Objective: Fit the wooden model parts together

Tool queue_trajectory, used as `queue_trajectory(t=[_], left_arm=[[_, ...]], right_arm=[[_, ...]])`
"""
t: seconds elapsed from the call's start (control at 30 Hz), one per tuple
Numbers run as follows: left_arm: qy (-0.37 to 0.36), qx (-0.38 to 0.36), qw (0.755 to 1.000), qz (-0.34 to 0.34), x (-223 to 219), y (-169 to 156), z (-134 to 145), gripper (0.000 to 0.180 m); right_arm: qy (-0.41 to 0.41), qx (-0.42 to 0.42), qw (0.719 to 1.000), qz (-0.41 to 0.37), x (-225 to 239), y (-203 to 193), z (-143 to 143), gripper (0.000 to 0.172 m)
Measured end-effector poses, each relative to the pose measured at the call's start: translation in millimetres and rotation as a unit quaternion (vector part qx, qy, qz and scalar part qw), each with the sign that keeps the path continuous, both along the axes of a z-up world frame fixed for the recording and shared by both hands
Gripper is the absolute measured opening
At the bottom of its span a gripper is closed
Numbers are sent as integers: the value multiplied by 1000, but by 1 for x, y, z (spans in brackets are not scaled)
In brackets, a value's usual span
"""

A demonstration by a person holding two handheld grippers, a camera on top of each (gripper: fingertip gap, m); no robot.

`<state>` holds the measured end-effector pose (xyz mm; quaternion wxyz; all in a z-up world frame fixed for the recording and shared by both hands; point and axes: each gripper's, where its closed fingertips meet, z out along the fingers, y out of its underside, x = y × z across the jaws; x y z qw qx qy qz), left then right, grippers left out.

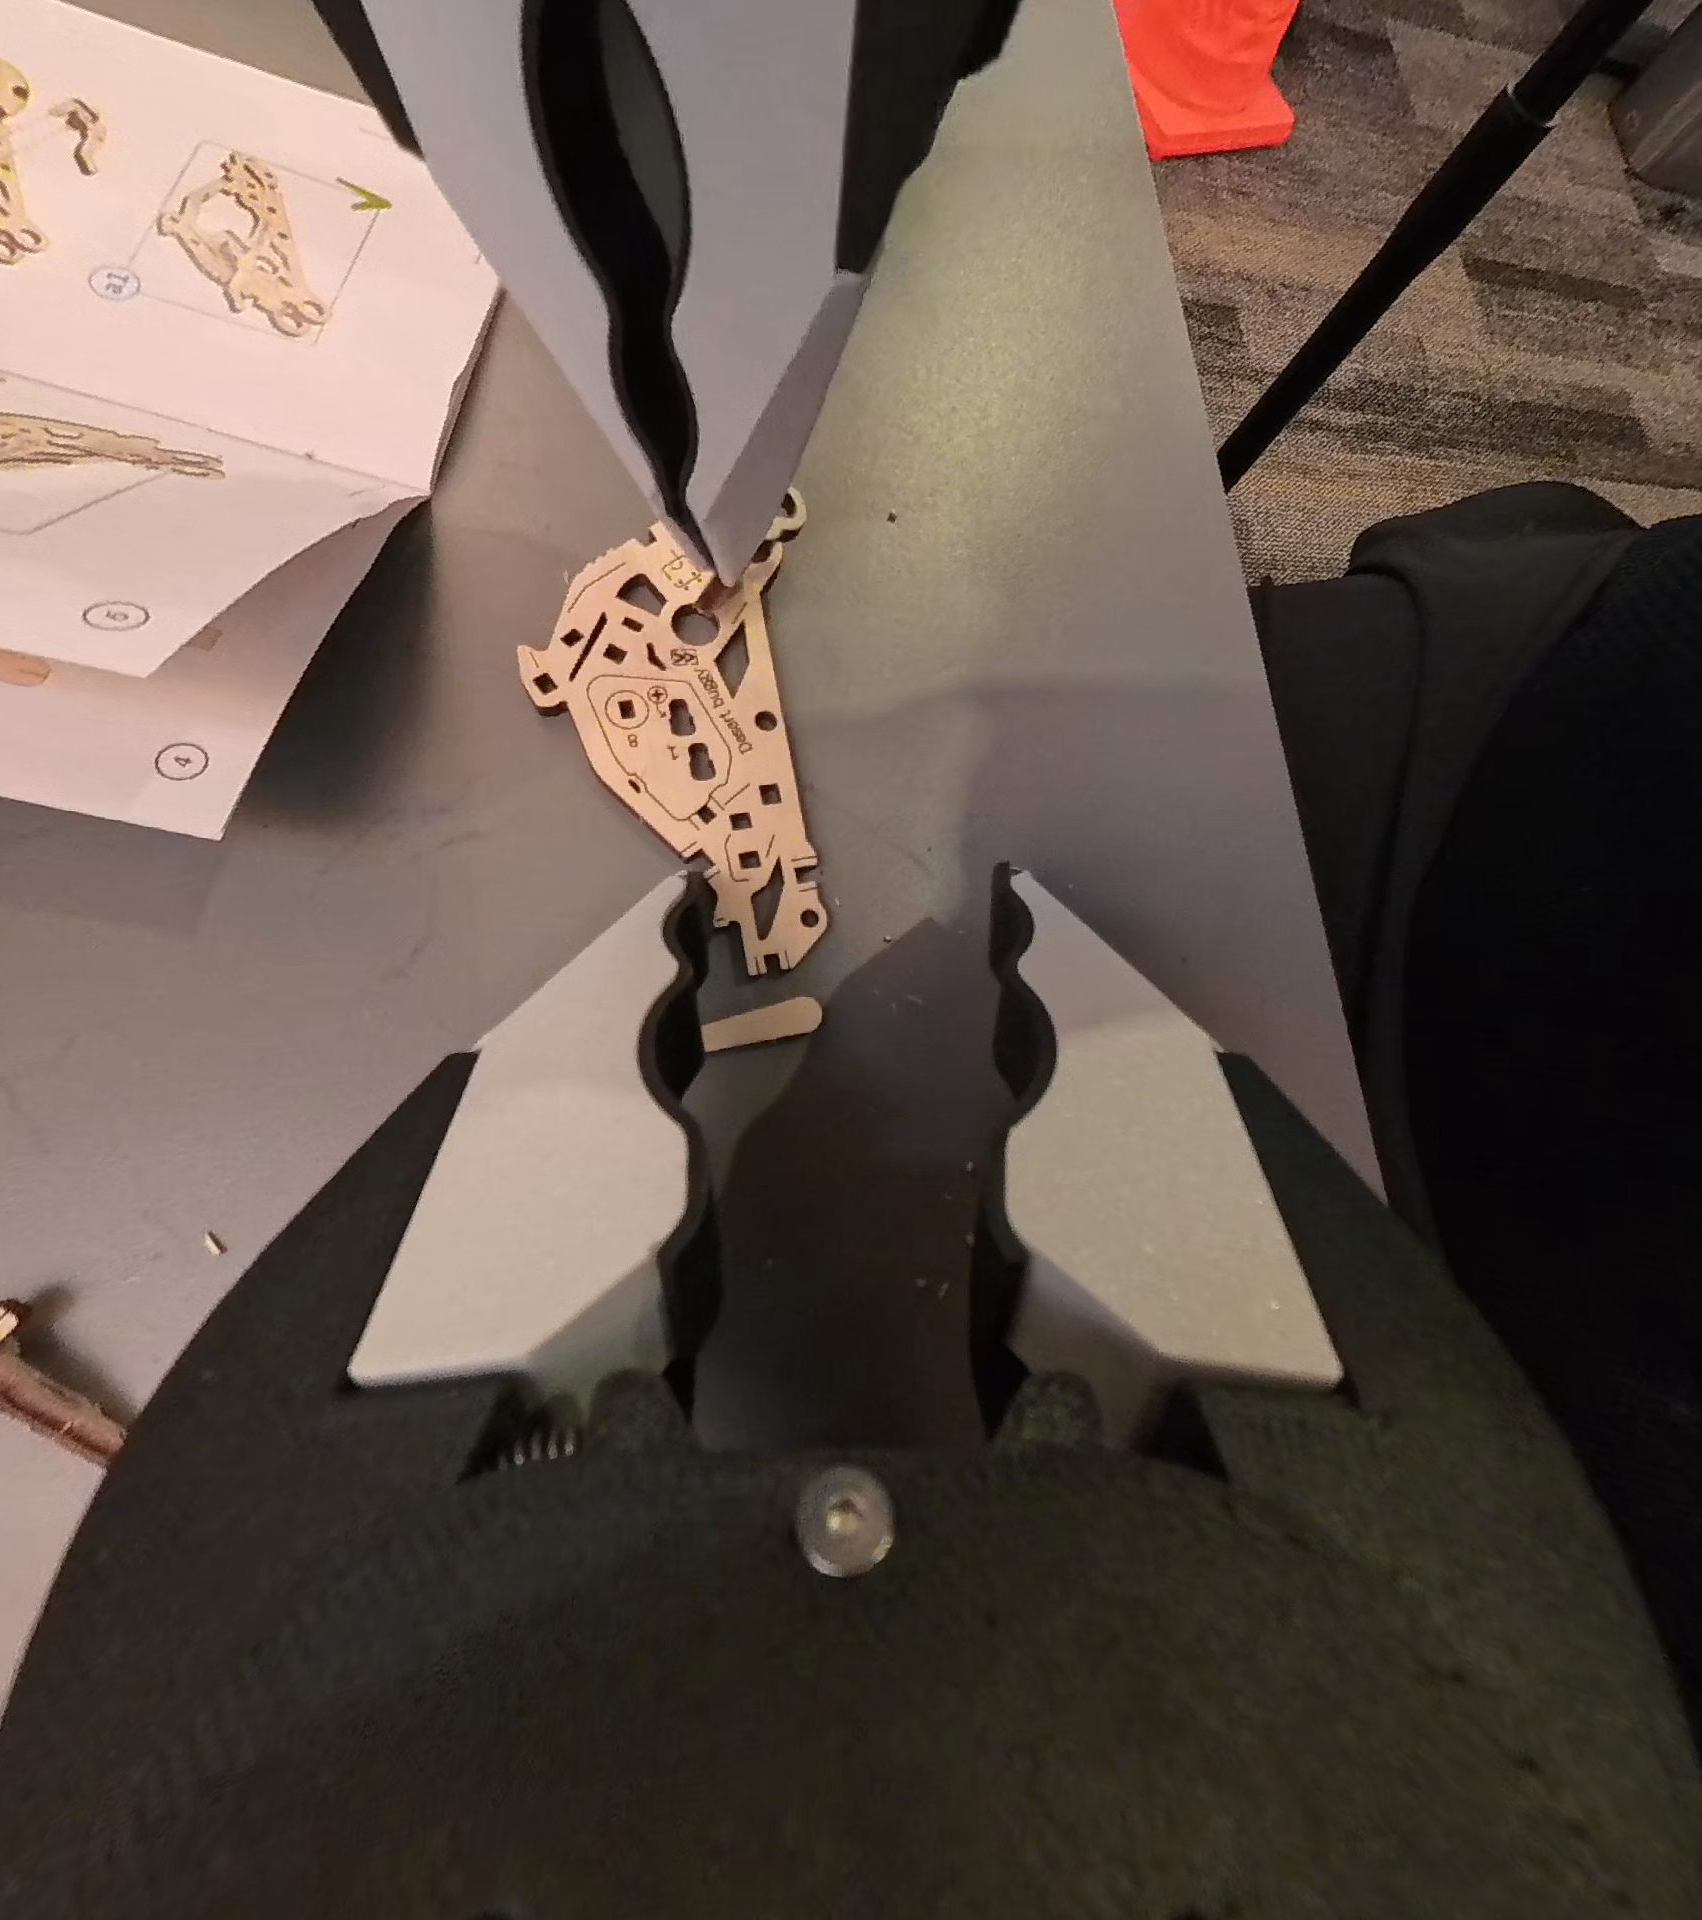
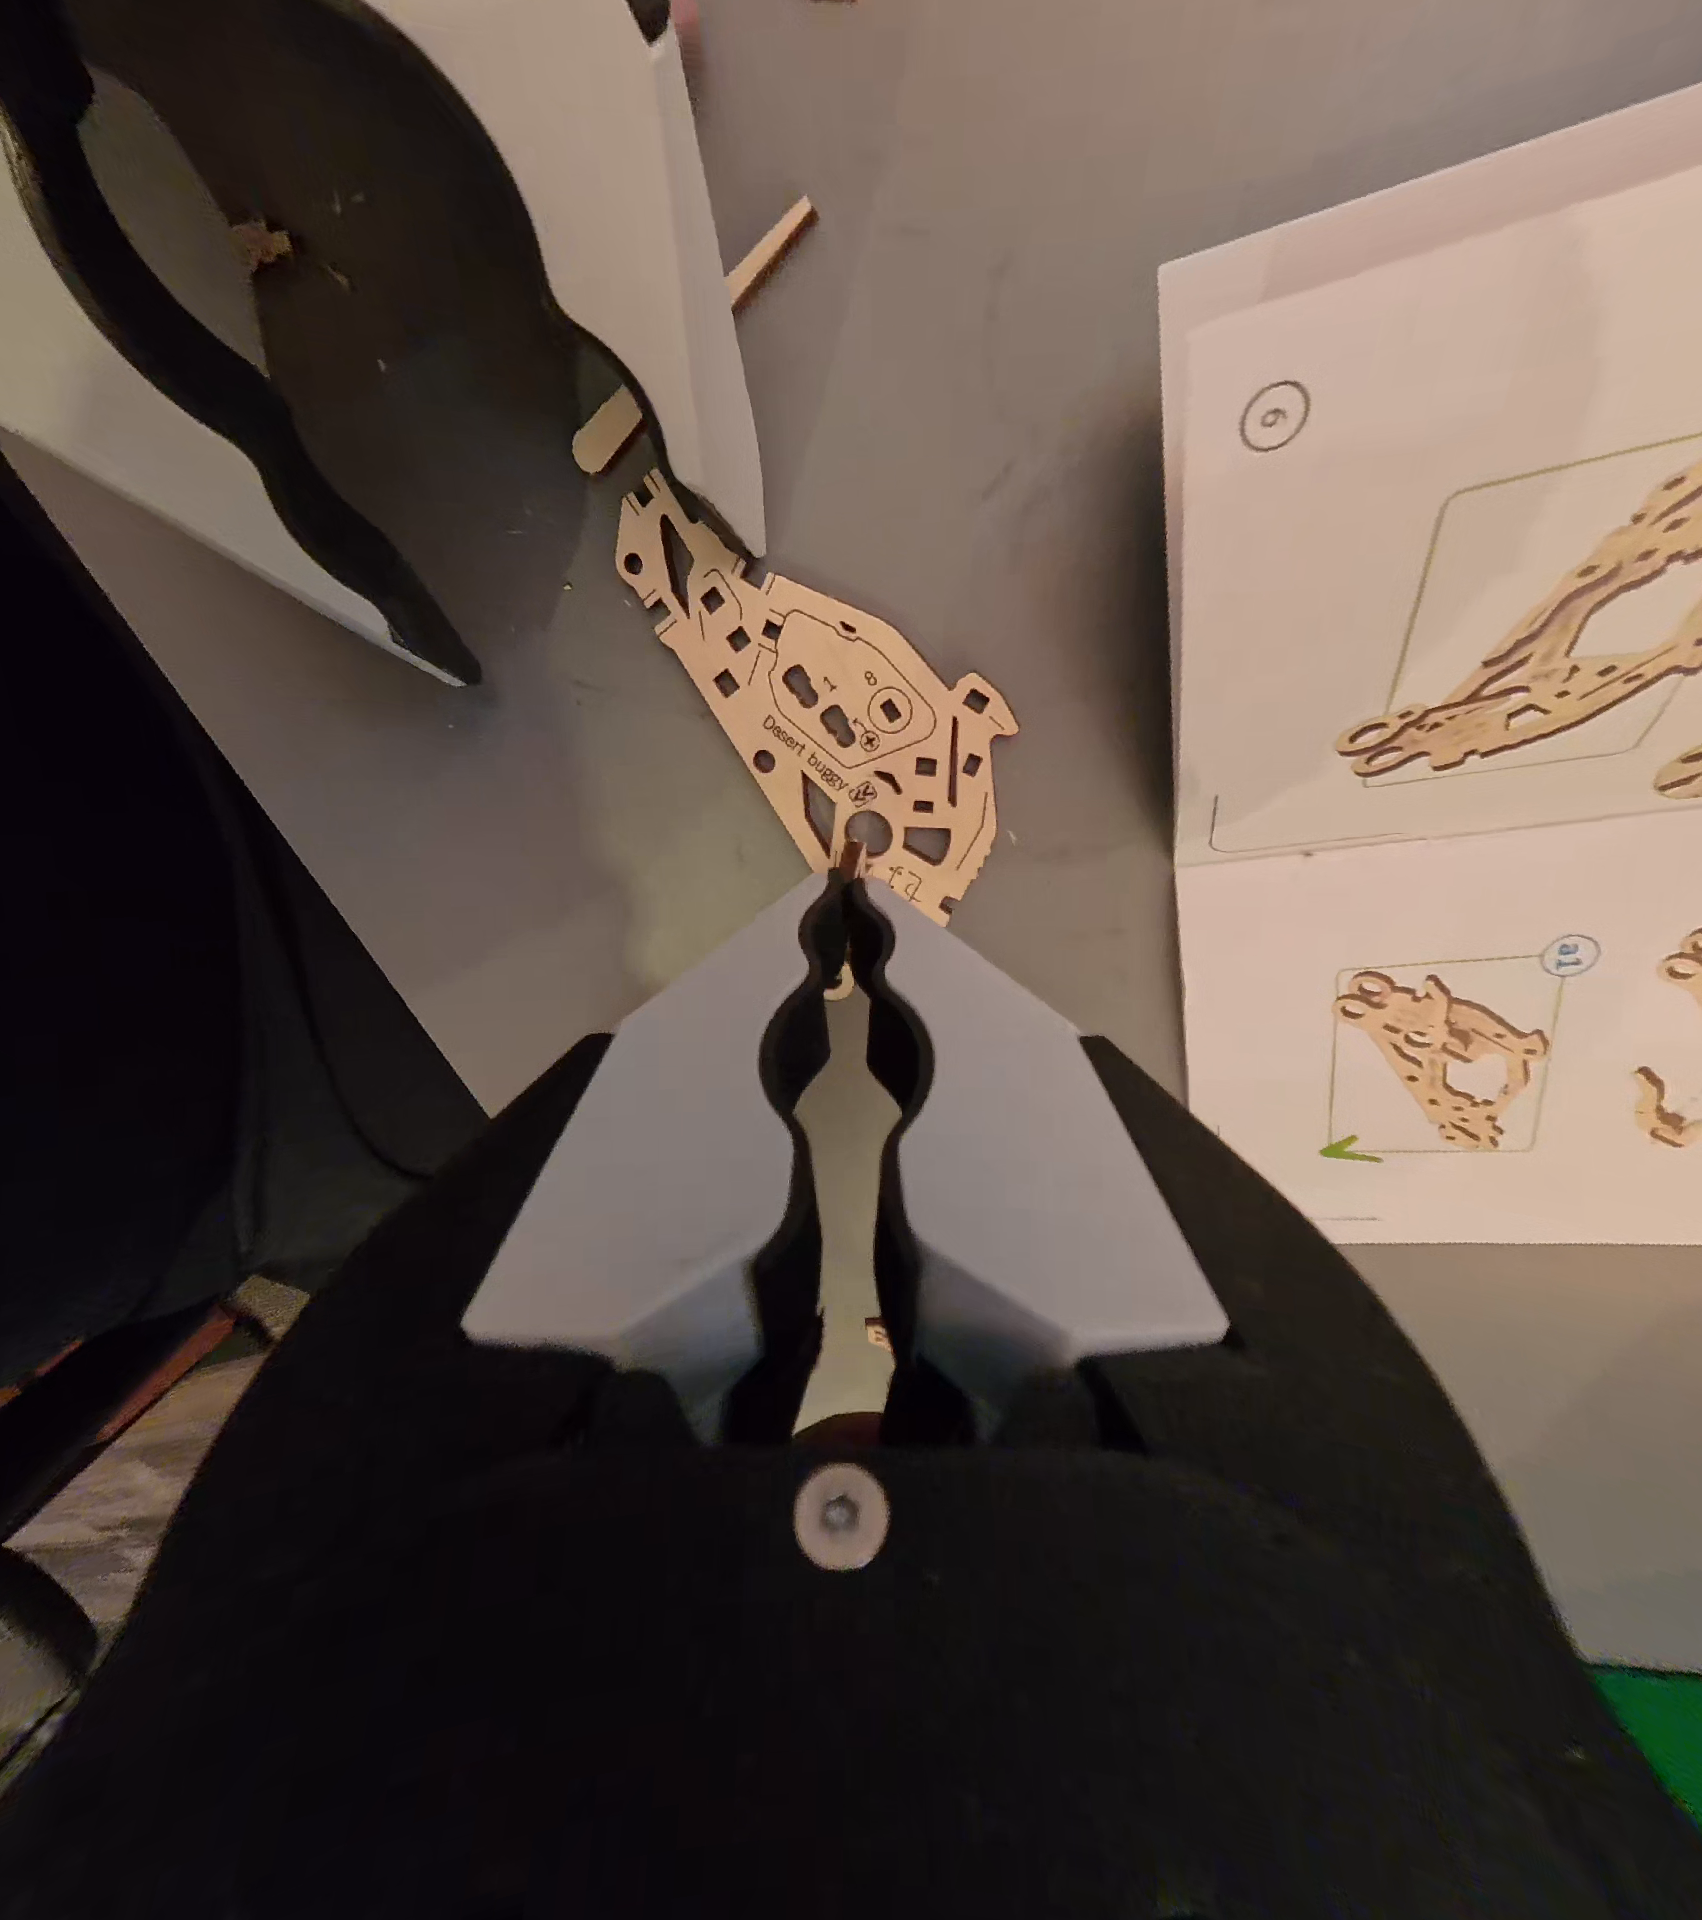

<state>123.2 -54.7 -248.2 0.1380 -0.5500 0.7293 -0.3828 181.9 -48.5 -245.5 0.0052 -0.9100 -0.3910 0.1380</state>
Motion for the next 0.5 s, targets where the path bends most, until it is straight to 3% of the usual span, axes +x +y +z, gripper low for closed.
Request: queue_trajectory(t=[0.17, 0.23, 0.5], left_arm=[[0, -1, 1000, 0, 0, 0, 0, 53], [0, -1, 1000, 0, 0, 0, 0, 53], [-13, 40, 999, -16, 2, -2, 2, 51]], right_arm=[[-3, 18, 1000, 5, -4, 4, 1, 0], [-26, 30, 999, 24, -4, 4, 0, 7], [-46, 58, 996, 43, 1, 0, -2, 1]])
